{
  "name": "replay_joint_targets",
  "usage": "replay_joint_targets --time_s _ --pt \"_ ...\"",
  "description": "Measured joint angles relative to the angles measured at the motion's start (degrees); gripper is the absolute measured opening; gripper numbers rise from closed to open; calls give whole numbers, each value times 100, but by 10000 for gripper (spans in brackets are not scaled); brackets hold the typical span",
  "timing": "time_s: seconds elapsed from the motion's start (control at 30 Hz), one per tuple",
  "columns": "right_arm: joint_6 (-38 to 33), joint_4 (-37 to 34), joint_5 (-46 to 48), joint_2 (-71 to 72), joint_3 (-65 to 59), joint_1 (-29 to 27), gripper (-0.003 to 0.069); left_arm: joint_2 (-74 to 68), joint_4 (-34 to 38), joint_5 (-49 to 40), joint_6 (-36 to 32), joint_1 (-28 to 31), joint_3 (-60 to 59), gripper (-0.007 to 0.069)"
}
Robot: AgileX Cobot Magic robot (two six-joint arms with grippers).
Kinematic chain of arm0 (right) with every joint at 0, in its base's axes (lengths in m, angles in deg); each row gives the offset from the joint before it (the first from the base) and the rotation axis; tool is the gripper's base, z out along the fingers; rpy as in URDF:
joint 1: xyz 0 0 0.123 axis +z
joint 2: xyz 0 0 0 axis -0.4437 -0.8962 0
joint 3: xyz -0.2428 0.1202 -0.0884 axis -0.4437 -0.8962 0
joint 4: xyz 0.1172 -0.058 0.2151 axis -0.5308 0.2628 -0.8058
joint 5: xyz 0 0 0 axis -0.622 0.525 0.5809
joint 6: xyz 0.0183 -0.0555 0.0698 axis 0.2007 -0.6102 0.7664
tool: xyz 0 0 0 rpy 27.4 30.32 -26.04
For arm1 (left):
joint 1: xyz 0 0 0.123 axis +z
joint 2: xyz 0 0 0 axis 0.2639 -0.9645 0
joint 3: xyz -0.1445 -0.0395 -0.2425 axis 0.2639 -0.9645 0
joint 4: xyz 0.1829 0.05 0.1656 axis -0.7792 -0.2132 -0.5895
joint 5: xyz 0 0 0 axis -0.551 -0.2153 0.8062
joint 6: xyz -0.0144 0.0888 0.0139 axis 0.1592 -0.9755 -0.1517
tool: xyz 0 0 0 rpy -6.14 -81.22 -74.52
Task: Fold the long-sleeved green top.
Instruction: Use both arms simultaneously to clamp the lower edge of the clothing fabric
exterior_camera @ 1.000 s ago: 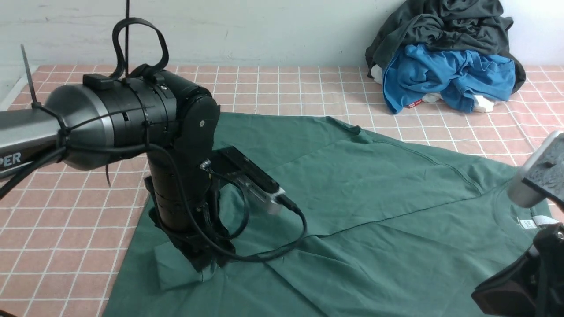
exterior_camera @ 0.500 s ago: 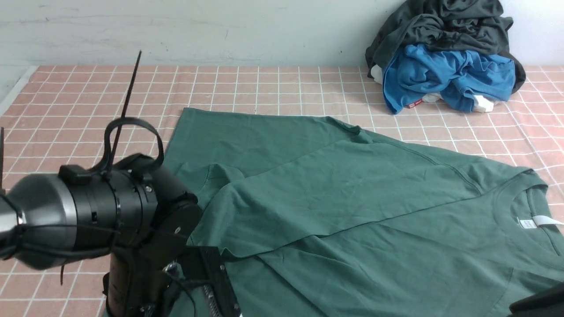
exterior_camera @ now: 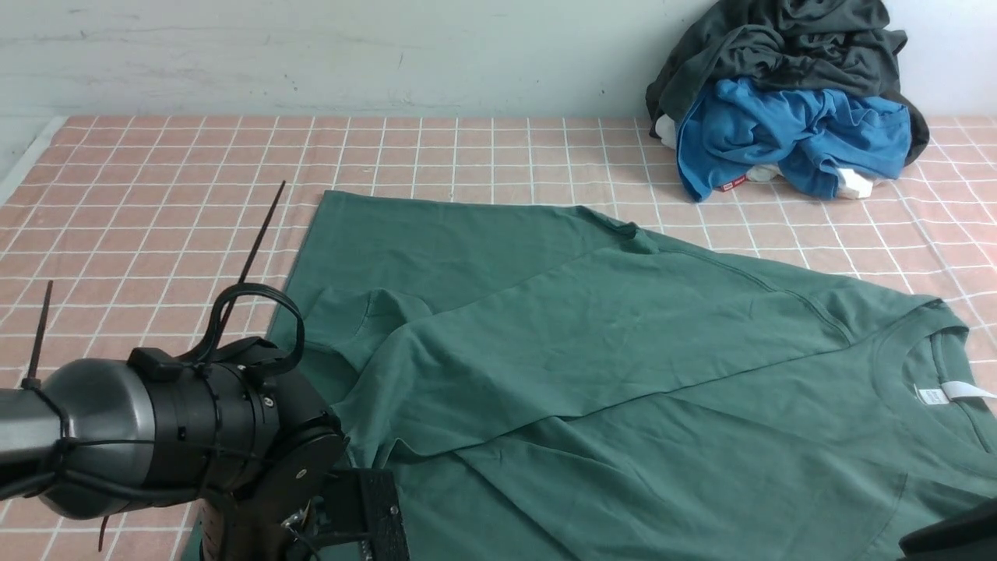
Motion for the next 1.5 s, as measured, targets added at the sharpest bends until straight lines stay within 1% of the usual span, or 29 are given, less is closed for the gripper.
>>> replay_joint_targets --time_s 0.1,0.17,0.2,0.23,0.3,0.4,0.43,0.5,0.53,0.57,0.6,0.63,0.73,0.77,0.8,0.83,0.9,1.0,1.1,1.17,1.33,1.5 --pt "0 0 0 0 0 0 107 0 0 -7 20 0 5 488" --pt "0 0 0 0 0 0 107 27 7 -7 64 0 -1 461" --pt "0 0 0 0 0 0 107 40 11 -11 98 0 -9 430" --pt "0 0 0 0 0 0 107 47 11 -11 121 0 -8 419" --pt "0 59 0 0 0 0 108 53 11 -5 316 0 -13 344" --pt "0 220 0 0 0 0 115 53 5 89 875 0 -20 195" --pt "0 261 0 0 0 0 118 53 -10 119 957 0 -20 167" --pt "-38 347 0 0 0 0 132 53 -68 196 1178 0 -20 74" --pt "-43 360 0 0 0 0 134 53 -73 203 1195 0 -20 67" --pt "-81 409 0 0 0 0 158 53 -115 225 1287 0 -20 27" --pt "-152 426 0 -11 0 0 181 61 -136 225 1320 0 -20 14" --pt "-233 433 0 -36 0 0 202 81 -145 206 1362 0 -20 6" --pt "-485 448 5 -224 0 0 297 241 -145 10 1388 0 -21 1" --pt "-591 478 5 -381 0 26 358 372 -145 -88 1396 0 -26 -1" --pt "-626 506 5 -474 0 49 377 412 -145 -125 1398 0 -26 -1" --pt "-750 618 -1 -718 0 175 437 557 -140 -225 1404 0 -33 -1" --pt "-934 950 -6 -1129 0 514 516 746 -120 -310 1404 0 -39 -1" --pt "-1100 1708 -29 -1793 0 1000 572 851 92 -328 1404 89 -39 -1" --pt "-1019 2414 -89 -2519 4 1372 589 857 407 -328 1336 342 -47 0" --pt "-842 2658 -259 -3036 6 1430 588 857 584 -323 1246 506 -57 0" --pt "-637 2949 -978 -4036 11 1451 566 857 906 -233 1104 751 -57 0" --pt "-620 3098 -1197 -4541 11 1239 541 857 964 -158 1098 756 -59 0"
